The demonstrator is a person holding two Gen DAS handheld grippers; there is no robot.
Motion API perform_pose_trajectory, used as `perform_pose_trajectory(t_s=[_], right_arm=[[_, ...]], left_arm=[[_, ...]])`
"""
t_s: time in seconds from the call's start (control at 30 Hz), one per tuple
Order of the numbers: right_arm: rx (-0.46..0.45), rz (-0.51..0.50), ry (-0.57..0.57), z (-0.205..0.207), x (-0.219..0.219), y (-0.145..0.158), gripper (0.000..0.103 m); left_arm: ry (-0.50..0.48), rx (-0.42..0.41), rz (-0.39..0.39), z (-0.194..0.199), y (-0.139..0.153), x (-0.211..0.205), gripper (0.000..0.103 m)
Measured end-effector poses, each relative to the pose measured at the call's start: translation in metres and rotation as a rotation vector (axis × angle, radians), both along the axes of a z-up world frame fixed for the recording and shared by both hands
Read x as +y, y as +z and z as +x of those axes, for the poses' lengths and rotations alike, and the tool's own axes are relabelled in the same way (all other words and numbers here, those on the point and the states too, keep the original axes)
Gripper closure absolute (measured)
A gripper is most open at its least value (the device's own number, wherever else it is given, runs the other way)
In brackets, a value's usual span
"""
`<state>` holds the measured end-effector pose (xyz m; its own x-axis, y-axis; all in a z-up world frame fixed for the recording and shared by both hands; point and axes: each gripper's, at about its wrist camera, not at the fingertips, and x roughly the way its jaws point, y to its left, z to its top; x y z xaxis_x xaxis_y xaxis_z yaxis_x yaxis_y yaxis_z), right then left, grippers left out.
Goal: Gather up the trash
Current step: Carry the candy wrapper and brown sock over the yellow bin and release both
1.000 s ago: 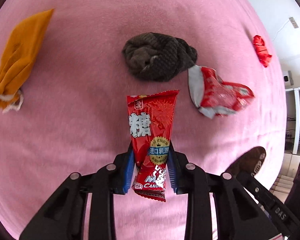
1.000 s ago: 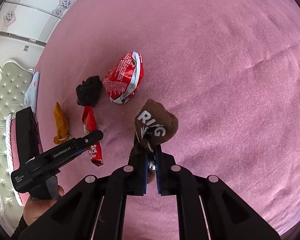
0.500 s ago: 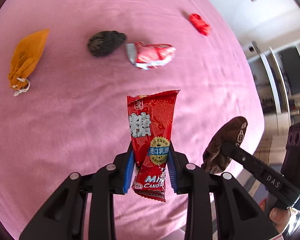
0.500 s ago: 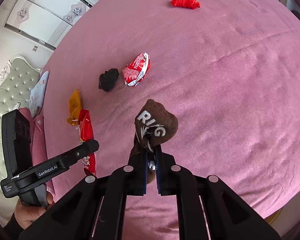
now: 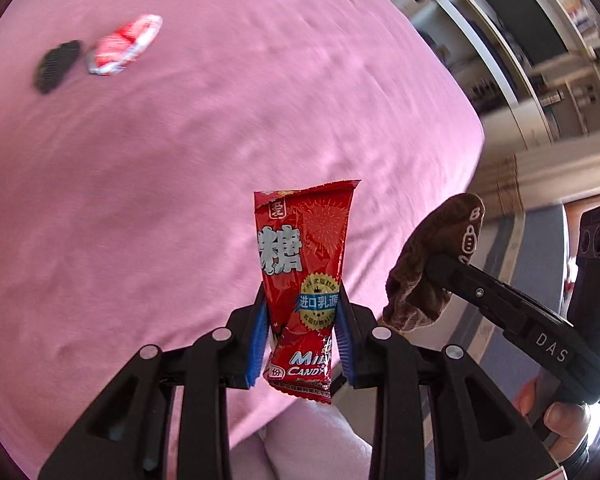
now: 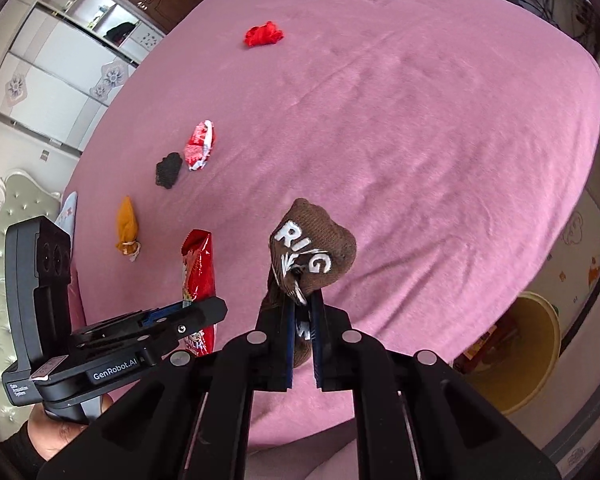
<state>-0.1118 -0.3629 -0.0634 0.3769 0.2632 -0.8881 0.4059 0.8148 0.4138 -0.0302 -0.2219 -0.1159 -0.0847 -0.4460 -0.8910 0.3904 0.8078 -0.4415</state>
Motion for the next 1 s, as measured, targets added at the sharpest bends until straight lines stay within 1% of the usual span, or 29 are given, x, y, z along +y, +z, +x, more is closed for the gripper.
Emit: perform_pose_trajectory(t_s=[0.17,0.33,0.43,0.57,0.7,0.8,0.9,1.0], right_arm=[[0.026,0.004,-0.106,-0.054,-0.044,-0.005,0.096],[0.058,-0.017,-0.195,-0.104,-0.092,-0.01,0.096],[0.085,-0.011,-0.238,-0.135,-0.117,-0.019,0.095],[0.132,-0.003,-0.279,-0.171,-0.144,-0.038,0.095],[0.193,0.019,-0.297,-0.201,-0.161,-0.066,0.095],[0.235,0.03,-0.299,-0.218,-0.17,-0.087,0.095],[0.252,0.042,-0.302,-0.228,-0.176,-0.101,0.095],[0.251,0.055,-0.307,-0.234,-0.182,-0.109,0.095]], left_arm=[[-0.114,0.018,0.014,-0.038,-0.008,-0.06,0.073],[-0.235,0.032,0.03,-0.075,-0.014,-0.124,0.073],[-0.288,0.051,0.04,-0.1,-0.024,-0.158,0.072],[-0.35,0.092,0.065,-0.133,-0.045,-0.198,0.072],[-0.402,0.13,0.092,-0.16,-0.071,-0.225,0.072],[-0.435,0.158,0.129,-0.176,-0.093,-0.243,0.072],[-0.483,0.15,0.155,-0.186,-0.106,-0.257,0.072],[-0.501,0.153,0.175,-0.193,-0.116,-0.27,0.072]])
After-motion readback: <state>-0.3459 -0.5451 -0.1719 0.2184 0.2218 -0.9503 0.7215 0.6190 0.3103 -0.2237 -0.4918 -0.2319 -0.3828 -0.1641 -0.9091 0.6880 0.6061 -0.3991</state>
